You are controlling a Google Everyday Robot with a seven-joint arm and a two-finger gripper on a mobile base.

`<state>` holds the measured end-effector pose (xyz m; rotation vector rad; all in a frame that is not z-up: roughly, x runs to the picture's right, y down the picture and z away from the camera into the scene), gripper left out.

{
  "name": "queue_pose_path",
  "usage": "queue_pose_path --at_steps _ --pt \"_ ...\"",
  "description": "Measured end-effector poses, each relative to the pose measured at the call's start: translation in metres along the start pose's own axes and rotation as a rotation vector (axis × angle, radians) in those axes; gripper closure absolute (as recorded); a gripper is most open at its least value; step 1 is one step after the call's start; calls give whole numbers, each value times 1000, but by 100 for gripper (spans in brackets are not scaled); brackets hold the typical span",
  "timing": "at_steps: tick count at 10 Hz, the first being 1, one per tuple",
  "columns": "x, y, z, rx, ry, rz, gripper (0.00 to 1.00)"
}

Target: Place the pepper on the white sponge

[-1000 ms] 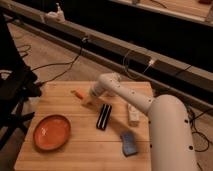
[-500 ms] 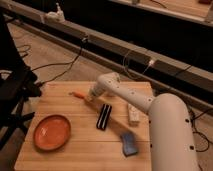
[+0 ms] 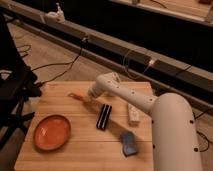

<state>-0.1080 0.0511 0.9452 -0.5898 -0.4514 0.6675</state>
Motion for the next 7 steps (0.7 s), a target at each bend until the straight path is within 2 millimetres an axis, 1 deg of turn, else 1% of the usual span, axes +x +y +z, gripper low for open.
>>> queue_pose_path --at_steps 2,3,4,5,6,7 --pt "-5 17 -16 -85 -28 -35 100" --pt "-4 25 -23 -127 -32 -58 100" --pt "2 35 -37 -196 -28 -103 100" --pt "8 39 -49 -239 -17 -142 100" --pt "16 42 -63 -281 -1 -178 100" --pt "24 41 -74 -300 15 -195 100"
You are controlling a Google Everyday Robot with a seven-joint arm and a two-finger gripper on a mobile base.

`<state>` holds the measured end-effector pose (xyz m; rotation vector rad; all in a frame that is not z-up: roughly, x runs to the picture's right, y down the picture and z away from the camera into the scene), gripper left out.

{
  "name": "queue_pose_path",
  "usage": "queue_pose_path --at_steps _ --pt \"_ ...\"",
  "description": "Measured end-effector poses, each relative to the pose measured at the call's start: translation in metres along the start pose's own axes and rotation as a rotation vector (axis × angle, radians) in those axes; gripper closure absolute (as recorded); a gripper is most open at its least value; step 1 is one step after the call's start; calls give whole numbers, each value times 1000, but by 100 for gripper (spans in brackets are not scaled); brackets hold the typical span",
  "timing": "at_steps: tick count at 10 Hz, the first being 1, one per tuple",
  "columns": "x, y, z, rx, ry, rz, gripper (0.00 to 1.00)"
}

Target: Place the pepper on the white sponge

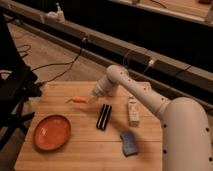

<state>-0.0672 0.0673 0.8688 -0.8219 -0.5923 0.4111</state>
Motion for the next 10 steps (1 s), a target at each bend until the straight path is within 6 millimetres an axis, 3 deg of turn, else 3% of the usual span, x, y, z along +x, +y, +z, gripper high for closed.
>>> queue_pose_path --at_steps 4,7,10 --pt "51 -8 -74 60 106 75 100" --pt "80 4 -121 132 174 168 100" --pt "96 24 -139 156 180 239 100"
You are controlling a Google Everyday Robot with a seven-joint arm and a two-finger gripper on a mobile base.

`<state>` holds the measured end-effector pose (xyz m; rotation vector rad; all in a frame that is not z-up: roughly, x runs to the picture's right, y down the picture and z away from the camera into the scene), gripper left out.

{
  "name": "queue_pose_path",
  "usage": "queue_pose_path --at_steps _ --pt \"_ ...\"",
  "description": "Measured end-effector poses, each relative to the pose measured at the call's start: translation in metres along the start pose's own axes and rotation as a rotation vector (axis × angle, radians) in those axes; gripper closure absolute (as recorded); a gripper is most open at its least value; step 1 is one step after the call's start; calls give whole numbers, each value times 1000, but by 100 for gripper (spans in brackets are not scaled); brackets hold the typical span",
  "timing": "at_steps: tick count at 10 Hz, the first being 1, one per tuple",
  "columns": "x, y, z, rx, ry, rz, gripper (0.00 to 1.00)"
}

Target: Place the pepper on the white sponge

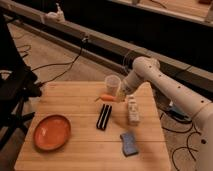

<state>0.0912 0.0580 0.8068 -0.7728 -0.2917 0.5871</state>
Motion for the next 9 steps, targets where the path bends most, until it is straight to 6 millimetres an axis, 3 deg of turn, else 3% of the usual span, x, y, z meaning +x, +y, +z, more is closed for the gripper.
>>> queue_pose_path --at_steps 6,8,9 --pt "-3 1 2 -2 -1 -4 100" --pt "10 9 -2 14 26 -10 100" --pt "26 21 -3 18 59 -19 100"
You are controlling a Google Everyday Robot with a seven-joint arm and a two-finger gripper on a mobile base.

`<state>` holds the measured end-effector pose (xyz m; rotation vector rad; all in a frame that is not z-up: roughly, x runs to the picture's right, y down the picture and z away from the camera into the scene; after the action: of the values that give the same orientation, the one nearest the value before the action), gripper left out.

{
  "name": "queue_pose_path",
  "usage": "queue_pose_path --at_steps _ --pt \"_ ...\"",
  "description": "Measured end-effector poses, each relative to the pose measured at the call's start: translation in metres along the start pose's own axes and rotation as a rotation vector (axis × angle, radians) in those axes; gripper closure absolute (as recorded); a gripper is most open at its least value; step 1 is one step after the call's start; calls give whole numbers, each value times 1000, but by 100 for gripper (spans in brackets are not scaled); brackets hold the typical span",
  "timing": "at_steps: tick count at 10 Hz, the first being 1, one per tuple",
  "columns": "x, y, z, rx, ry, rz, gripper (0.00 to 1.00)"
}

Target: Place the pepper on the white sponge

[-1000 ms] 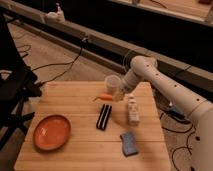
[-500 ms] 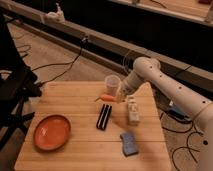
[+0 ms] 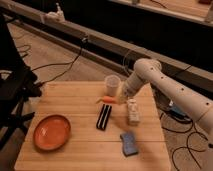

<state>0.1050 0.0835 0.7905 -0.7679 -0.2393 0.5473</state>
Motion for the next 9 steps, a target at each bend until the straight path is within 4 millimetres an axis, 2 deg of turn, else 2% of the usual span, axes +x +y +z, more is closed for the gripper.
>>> queue_pose_path --at_steps 2,5,7,9 --pt "38 30 -2 9 74 -21 100" --pt "69 71 1 -21 109 -45 100" --pt "100 105 6 -81 95 -26 100" --pt "113 125 10 -127 63 -10 100"
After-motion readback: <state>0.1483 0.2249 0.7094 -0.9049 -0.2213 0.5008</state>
